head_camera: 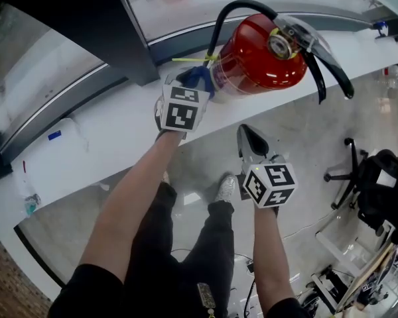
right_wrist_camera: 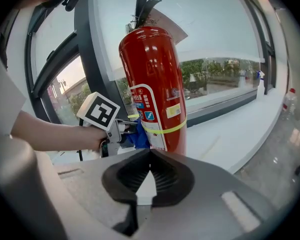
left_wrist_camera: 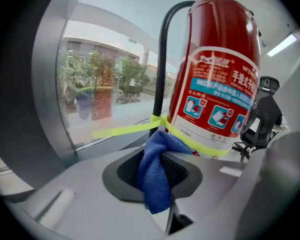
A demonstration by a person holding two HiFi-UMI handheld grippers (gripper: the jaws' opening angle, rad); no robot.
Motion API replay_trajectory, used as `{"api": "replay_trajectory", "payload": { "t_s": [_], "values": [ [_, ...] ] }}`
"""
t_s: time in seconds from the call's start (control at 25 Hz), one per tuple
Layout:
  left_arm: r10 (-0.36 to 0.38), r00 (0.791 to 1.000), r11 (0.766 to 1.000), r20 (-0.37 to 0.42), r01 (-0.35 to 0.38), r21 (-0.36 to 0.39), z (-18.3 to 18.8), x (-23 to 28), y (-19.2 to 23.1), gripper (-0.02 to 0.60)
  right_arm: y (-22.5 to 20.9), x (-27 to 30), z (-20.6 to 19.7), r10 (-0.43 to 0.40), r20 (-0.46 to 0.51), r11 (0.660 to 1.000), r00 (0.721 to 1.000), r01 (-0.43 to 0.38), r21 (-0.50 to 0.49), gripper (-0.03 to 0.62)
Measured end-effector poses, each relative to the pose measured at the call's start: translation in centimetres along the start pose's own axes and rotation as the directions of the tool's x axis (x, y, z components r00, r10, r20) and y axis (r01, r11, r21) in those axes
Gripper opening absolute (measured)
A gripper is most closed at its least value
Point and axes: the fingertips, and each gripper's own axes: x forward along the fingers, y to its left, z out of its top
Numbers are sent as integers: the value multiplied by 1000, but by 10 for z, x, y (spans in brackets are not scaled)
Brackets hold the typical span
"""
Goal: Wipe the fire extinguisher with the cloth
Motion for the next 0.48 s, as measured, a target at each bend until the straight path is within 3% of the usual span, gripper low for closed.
{"api": "replay_trajectory", "payload": {
  "t_s": [0.28, 0.48],
  "values": [
    [-43, 999, 999, 22, 42, 32, 11, 22, 10, 62, -3, 2, -13, -48, -5, 998, 999, 48, 35, 3],
    [-42, 999, 999, 20, 42, 0, -2, 21, 10, 61, -6, 4, -20, -38, -17, 998, 999, 39, 40, 3]
  ]
}}
